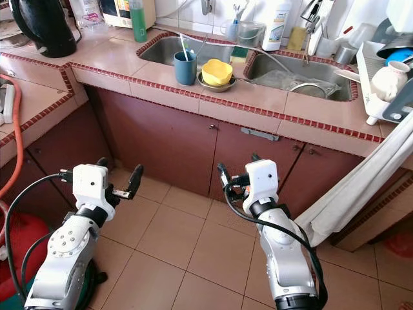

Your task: Kitchen organization

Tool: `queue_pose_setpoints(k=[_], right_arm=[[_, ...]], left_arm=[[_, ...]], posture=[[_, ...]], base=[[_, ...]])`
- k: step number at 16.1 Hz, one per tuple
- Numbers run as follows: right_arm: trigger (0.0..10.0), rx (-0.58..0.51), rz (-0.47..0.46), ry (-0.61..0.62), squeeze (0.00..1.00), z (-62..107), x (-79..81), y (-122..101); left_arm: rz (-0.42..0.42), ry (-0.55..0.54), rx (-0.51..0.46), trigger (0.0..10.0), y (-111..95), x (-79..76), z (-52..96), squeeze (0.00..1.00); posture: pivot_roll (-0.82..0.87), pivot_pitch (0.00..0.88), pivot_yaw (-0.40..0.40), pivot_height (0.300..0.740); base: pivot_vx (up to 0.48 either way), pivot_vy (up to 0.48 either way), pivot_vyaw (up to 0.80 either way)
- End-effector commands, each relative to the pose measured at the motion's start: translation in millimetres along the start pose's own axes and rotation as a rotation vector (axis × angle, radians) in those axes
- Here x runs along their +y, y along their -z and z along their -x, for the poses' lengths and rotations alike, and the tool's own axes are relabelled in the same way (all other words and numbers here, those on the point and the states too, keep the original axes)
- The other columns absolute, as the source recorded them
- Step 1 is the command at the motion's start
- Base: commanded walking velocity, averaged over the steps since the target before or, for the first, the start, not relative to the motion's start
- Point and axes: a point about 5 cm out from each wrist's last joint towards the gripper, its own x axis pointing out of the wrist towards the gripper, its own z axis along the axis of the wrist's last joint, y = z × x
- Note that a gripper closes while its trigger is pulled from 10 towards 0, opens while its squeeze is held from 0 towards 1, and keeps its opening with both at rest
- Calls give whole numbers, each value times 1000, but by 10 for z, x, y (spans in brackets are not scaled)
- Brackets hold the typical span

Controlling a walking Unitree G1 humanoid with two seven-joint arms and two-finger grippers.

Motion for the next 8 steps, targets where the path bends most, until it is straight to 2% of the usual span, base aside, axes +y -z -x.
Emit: queue_pose_setpoints(k=[1, 8], right_arm=[[10000, -33, 27, -5, 0, 10, 8, -72], [10000, -32, 16, -25, 0, -24, -8, -85]], left_arm=[[-20, -1, -26, 10000, -84, 9, -13, 0], [-13, -23, -23, 10000, -105, 96, -15, 0]], posture=[[-59, 56, -19, 740], [-43, 36, -34, 740]], base=[[0, 0, 0], [0, 0, 0]])
